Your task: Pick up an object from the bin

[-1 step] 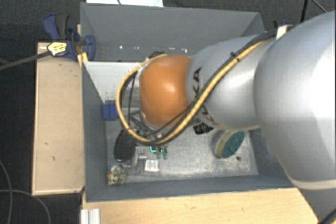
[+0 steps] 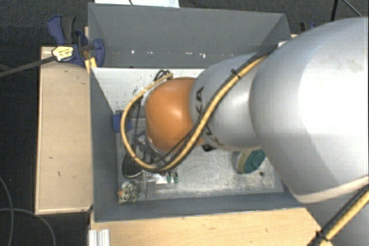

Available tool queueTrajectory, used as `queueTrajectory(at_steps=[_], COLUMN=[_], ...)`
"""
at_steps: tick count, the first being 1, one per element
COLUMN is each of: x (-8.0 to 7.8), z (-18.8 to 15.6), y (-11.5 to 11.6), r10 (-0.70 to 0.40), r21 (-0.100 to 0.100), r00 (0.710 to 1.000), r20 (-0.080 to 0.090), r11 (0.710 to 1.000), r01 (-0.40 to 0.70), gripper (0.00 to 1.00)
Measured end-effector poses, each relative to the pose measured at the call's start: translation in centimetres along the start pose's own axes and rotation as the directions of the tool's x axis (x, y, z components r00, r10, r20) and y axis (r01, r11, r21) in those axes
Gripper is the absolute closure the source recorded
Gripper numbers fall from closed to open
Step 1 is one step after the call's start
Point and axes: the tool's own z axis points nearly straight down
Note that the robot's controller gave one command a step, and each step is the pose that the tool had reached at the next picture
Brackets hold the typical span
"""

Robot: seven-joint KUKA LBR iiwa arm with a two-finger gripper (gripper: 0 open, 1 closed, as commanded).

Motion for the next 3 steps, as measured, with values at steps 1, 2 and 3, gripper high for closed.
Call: queueTrajectory(at_steps=[1, 2, 3], x=[0.3, -1.6, -1.3], z=[0.0, -6.9, -6.4], y=[0.1, -0.6, -0.7], r10=[0.005, 0.024, 0.027], r21=[0.001, 0.006, 0.007], r00=[1.000, 1.000, 0.999], r20=[-0.012, -0.010, -0.018], r11=[1.000, 1.000, 1.000], r01=[-0.005, -0.024, -0.027], gripper=[1.00, 1.00, 0.00])
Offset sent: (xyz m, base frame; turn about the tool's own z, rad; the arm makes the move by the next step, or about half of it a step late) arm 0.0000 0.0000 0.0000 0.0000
